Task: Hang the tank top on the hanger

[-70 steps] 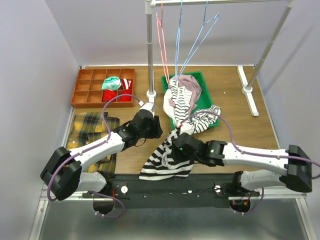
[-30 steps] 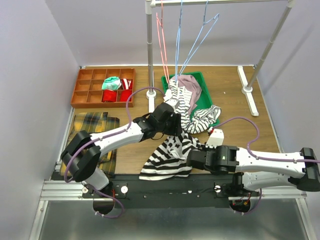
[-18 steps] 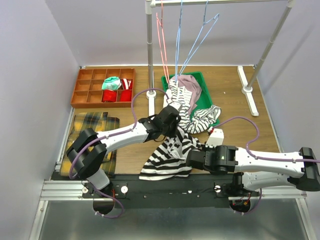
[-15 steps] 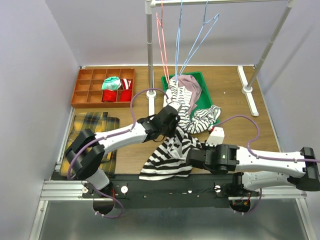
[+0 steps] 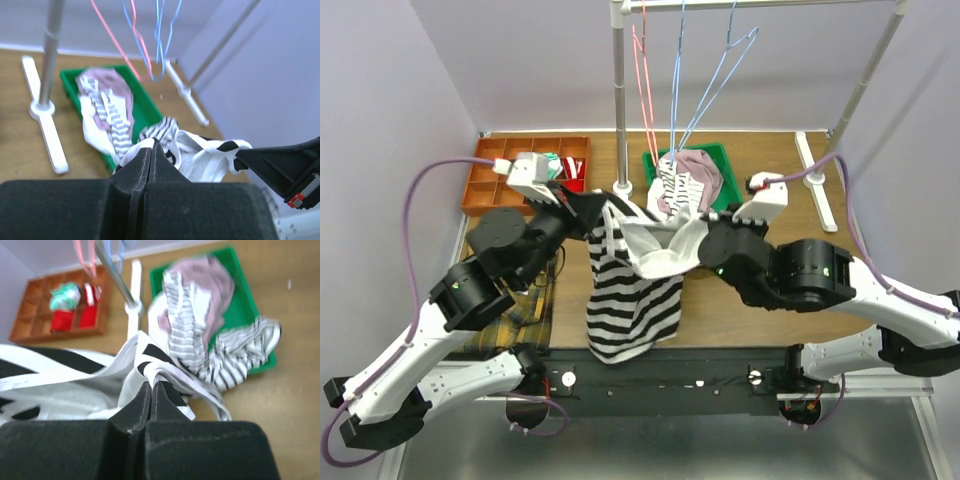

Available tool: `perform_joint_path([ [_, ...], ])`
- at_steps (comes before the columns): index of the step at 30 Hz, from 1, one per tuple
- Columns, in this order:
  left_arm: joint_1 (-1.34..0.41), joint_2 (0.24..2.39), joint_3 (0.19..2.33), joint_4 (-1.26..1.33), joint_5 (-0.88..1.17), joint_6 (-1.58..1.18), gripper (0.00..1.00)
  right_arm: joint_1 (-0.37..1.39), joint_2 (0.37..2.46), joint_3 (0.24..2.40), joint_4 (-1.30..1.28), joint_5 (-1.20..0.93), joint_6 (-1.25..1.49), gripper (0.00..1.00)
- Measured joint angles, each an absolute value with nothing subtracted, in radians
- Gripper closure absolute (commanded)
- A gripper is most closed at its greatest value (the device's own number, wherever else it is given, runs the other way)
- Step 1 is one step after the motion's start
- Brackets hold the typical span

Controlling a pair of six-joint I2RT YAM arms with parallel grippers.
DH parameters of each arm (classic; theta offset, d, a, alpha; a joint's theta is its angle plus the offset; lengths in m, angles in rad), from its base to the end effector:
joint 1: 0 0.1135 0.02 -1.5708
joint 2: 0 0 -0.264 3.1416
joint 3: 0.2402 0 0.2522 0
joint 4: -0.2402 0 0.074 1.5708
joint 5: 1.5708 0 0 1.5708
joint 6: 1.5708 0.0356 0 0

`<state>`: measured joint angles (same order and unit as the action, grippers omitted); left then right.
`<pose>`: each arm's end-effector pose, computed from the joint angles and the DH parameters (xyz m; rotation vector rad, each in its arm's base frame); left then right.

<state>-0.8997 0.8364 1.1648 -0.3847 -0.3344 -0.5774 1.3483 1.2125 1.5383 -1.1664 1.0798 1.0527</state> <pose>0.1105 -0.1204 0.4392 0.0050 1.6946 -0.8560 0.0749 0.1890 0.4283 0.1499 1.9329 0.2635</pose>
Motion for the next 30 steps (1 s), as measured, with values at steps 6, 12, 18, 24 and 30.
perform_joint_path([
  [6, -0.896, 0.905, 1.448, -0.447, -0.445, -0.499, 1.00, 1.281, 1.259, 1.718, -0.848, 1.176, 0.584, 0.99],
  [12, -0.896, 1.069, 1.780, -0.482, -0.485, -0.430, 1.00, 1.263, 1.380, 2.022, -0.524, 1.230, 0.162, 0.99],
  [18, -0.896, 1.084, 1.830, -0.585, -0.481, -0.477, 1.00, 1.262, 1.375, 2.129, -0.458, 1.236, 0.049, 0.99],
  [24, -0.896, 0.978, 1.608, -0.719, -0.471, -0.571, 1.00, 1.261, 1.214, 1.831, -0.619, 1.137, 0.339, 0.99],
  [30, -0.859, 0.927, 1.253, -0.751, -0.373, -0.655, 1.00, 1.242, 1.179, 1.111, -0.675, 0.864, 0.773, 0.98],
])
